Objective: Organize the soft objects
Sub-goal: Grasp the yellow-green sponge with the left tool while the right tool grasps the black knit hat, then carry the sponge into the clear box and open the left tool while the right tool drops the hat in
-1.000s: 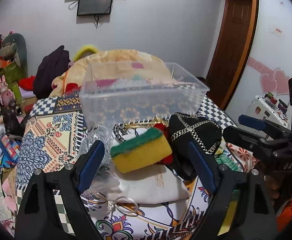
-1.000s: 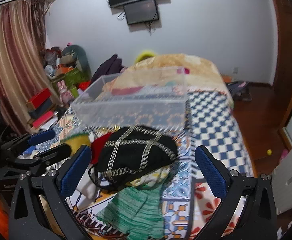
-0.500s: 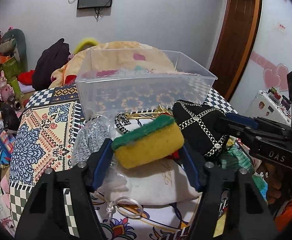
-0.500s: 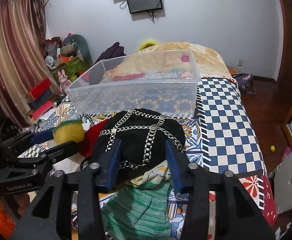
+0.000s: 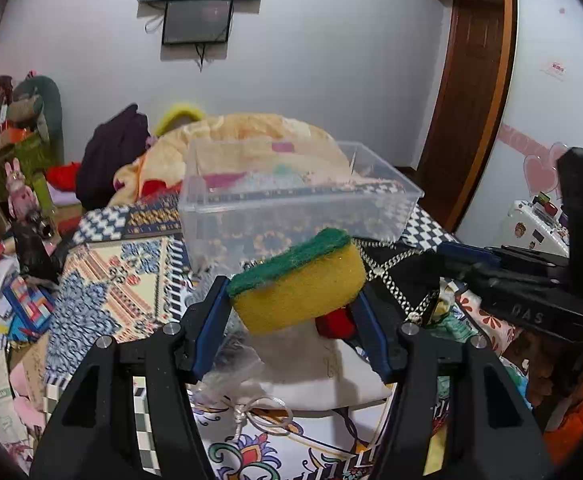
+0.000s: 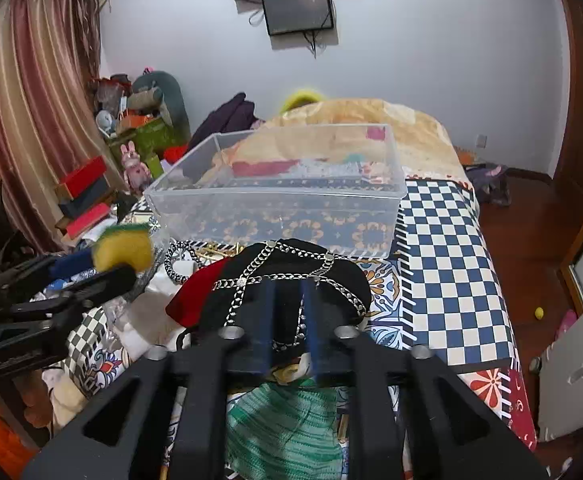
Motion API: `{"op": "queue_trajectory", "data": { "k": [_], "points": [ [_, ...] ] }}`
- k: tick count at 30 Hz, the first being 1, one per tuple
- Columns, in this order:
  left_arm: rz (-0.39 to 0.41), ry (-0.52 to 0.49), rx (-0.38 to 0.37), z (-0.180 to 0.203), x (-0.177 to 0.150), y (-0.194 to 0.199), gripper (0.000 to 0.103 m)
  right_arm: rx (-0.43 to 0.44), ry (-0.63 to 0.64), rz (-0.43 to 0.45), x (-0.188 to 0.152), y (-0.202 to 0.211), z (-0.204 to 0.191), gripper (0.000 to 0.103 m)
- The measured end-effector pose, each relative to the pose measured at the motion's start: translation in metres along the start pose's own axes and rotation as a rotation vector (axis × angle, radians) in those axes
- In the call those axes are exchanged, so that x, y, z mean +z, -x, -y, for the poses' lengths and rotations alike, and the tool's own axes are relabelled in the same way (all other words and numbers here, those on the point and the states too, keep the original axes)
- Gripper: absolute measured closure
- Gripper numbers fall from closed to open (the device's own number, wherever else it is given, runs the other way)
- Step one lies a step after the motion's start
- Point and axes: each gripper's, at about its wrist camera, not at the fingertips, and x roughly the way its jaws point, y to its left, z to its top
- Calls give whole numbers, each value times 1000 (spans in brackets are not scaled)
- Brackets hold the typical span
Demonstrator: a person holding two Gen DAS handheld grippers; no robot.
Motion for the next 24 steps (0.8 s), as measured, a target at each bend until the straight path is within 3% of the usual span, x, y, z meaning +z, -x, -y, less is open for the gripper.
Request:
{"op": "queue_trajectory", "data": {
  "k": [1, 4, 6, 10, 13, 17, 24],
  "points": [
    [11, -4, 1, 0, 1, 4, 43, -6, -5, 6, 0, -1, 1, 31],
    [35, -14, 3, 0, 3, 12, 43, -30, 11, -3, -1, -10, 1, 29],
    [42, -18, 8, 1, 3, 14, 43, -31, 13, -39, -3, -21, 2, 33],
    [46, -16, 12, -1, 2, 16, 43, -51, 25, -74, -7, -35, 6, 69],
    [43, -14, 21, -2, 2, 15, 43, -41, 23, -55, -8, -30, 9, 82],
    [43, -6, 22, -4, 2, 14, 43, -34, 30, -18, -4, -19, 6, 89],
    [70, -33, 46, -4, 14, 16, 43, 6, 40, 72, 14, 6, -3, 90]
  ]
}}
